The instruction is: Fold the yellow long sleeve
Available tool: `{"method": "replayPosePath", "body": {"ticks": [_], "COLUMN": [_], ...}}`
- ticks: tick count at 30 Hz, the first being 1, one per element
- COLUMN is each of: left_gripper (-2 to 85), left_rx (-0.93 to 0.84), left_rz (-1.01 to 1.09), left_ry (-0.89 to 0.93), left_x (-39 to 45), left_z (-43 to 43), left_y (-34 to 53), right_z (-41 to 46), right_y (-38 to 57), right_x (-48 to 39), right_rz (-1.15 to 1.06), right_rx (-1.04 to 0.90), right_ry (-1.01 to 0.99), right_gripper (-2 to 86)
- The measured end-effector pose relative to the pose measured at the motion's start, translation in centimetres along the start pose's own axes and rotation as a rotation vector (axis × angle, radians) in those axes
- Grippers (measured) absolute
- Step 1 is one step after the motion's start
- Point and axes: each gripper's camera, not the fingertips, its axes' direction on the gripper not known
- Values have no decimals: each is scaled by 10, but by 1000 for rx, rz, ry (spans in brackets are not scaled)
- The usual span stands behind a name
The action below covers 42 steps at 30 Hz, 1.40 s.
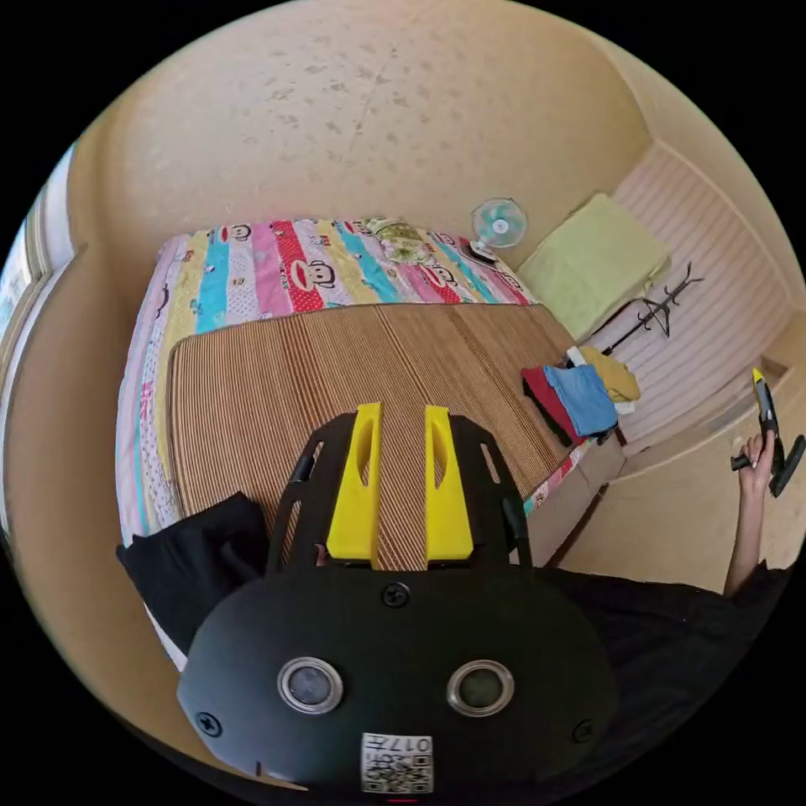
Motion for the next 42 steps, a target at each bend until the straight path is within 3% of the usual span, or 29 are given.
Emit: {"method": "replayPosePath", "body": {"ticks": [2, 5, 8, 14, 21, 25, 31, 36, 38, 42], "left_gripper": [73, 64, 59, -3, -10, -9, 2, 19, 23, 28], "left_rx": [59, 123, 130, 177, 174, 128, 114, 69, 33, 13], "left_rz": [53, 60, 56, 185, 61, 49, -64, -70, -61, -83], "left_ry": [70, 318, 438, 434, 471, 455, 571, 550, 519, 556], "left_x": [40, 71, 97, 158, 187, 218, 240, 253, 256, 258], "left_z": [9, 20, 34, 49, 98, 140, 202, 232, 248, 272], "left_y": [2, 15, 28, 51, 48, 35, 19, 7, -3, -17], "right_z": [-23, -14, 15, 112, 234, 298, 398, 445, 447, 400], "right_y": [15, 33, 50, 68, 90, 93, 105, 143, 156, 131], "right_x": [18, 50, 67, 75, 132, 187, 264, 305, 310, 323], "right_rz": [44, 147, 226, 221, 200, 188, 285, 421, 460, 602], "right_rx": [71, -56, -148, -323, -641, -698, -829, -942, -943, -663], "right_ry": [38, 2, -71, -147, -183, -41, 152, 188, 167, -25], "right_gripper": [2, 3, 3, 10, 30, 46, 96, 100, 82, 36]}}
